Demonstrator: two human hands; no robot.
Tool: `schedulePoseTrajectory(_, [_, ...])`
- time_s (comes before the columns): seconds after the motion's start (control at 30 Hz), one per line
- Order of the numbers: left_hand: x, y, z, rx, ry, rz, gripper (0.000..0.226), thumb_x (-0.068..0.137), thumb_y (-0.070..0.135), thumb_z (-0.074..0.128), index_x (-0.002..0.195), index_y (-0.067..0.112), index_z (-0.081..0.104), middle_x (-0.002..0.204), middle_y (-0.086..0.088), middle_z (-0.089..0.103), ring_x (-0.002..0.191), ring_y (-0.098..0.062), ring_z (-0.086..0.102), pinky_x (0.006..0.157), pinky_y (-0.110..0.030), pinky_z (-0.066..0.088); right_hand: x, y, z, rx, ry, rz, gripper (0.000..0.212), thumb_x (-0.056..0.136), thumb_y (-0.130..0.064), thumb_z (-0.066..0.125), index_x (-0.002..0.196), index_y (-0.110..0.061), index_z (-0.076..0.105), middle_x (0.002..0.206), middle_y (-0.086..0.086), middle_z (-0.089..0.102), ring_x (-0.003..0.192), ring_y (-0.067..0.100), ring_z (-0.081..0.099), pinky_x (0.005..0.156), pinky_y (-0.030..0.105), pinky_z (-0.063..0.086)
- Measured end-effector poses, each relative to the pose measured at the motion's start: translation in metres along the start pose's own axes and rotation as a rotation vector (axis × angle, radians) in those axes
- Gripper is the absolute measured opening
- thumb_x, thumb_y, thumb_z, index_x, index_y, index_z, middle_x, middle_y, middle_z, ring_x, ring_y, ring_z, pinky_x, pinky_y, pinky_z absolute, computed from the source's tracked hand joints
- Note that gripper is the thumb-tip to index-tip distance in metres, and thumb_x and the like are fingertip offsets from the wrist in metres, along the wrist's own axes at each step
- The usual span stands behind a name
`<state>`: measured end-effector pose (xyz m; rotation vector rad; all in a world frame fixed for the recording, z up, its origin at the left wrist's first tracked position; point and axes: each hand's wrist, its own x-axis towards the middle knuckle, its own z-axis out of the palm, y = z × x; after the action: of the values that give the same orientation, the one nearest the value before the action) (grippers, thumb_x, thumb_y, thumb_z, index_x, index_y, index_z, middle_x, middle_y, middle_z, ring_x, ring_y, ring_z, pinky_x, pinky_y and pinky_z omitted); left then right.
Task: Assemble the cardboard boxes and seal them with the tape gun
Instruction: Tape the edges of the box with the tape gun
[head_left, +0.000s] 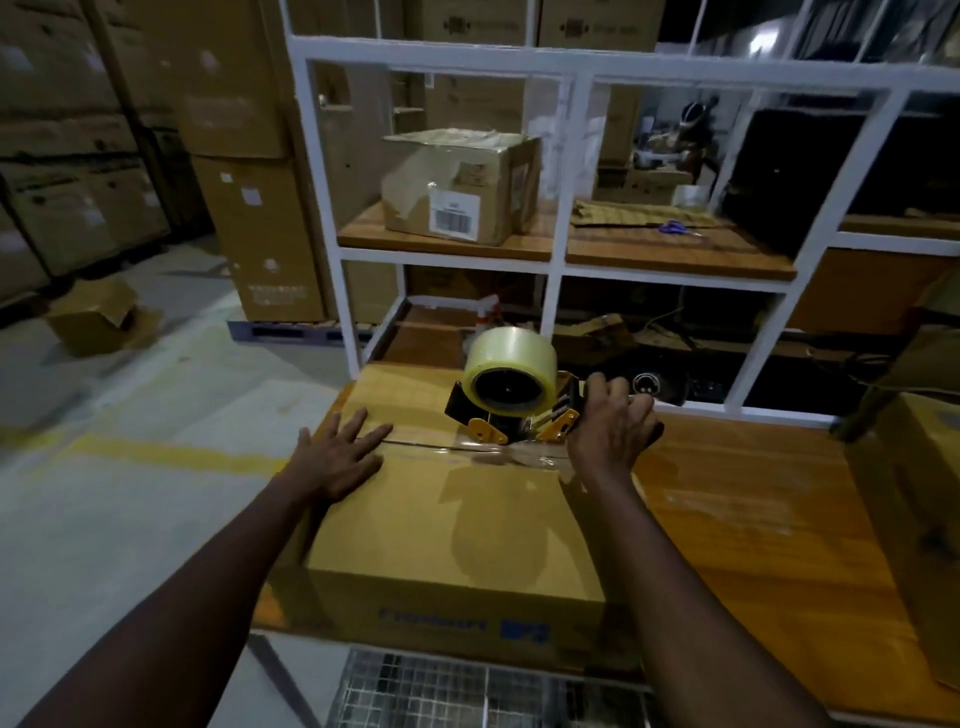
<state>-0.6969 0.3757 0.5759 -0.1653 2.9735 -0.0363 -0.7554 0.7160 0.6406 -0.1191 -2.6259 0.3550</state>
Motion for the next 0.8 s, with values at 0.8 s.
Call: schedulePoseTrajectory(0.8, [-0.032, -0.007, 0.019, -0.174, 0.149, 0.421, 0.087, 0.075, 0.087, -0.008, 0.152, 0.047, -0.006, 0.166, 0.006, -0.006, 0.152, -0.022, -0.007, 0.119, -0.054, 0.001, -0.024, -0.025, 0.018, 0.018, 0.072, 0.17, 0.014, 0.093, -0.023, 0.058, 0.106, -0.023, 0.064, 0.109, 0.013, 0.055, 0.102, 0.041, 0.046, 0.087, 0.05, 0.039])
